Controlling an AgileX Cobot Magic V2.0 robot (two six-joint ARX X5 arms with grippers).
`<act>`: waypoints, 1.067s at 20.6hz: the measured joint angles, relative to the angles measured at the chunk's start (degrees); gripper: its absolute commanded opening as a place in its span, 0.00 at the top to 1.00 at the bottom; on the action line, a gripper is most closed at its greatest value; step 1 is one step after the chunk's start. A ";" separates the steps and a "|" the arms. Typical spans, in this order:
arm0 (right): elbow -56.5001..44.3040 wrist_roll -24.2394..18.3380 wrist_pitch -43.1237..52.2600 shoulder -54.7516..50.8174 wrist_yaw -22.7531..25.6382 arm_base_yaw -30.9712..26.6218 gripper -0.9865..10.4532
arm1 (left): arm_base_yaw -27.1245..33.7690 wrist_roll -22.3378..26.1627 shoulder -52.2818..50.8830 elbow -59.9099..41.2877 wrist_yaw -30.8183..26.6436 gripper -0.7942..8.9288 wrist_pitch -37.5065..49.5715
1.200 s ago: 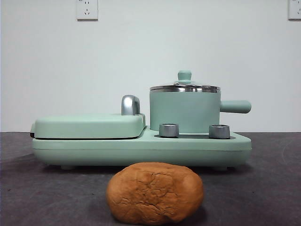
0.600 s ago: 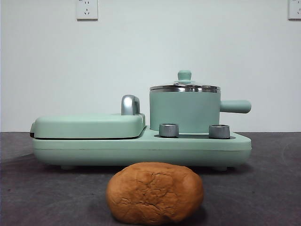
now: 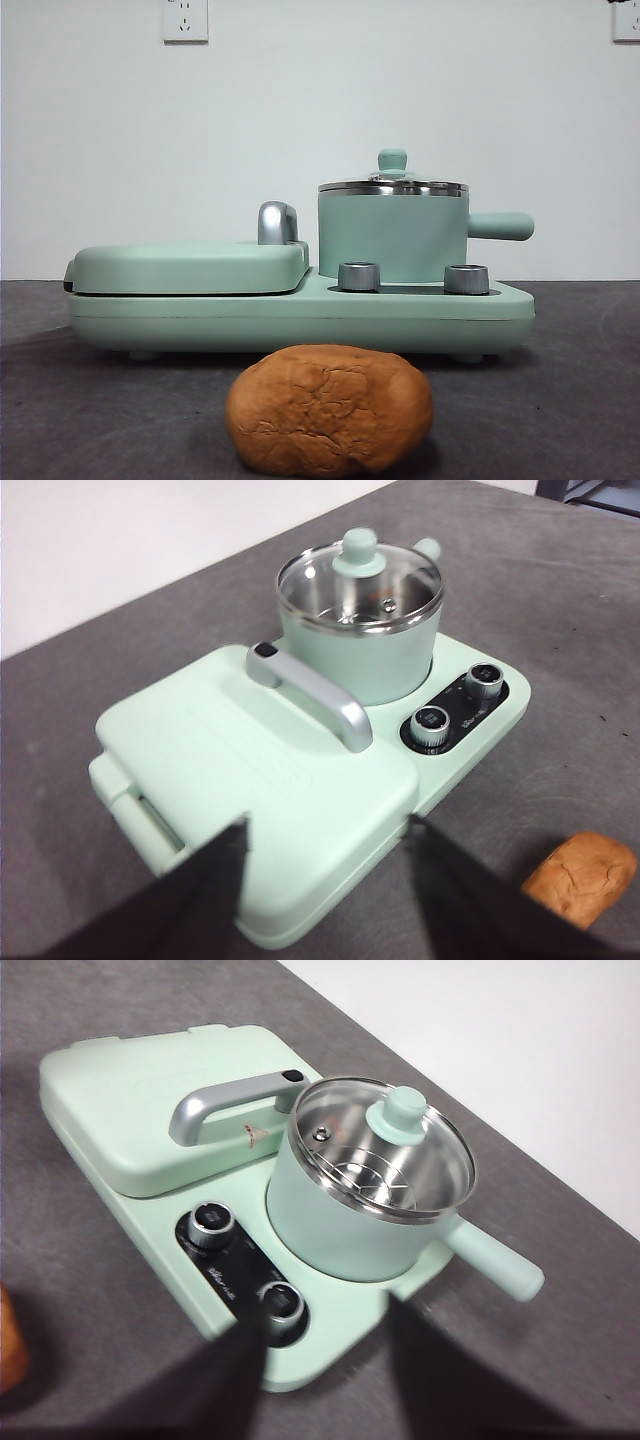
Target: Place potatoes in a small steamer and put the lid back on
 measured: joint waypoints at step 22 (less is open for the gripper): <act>0.02 3.58 3.06 2.69 2.01 0.31 0.62 | -13.20 -11.10 23.15 0.33 -4.22 0.60 41.46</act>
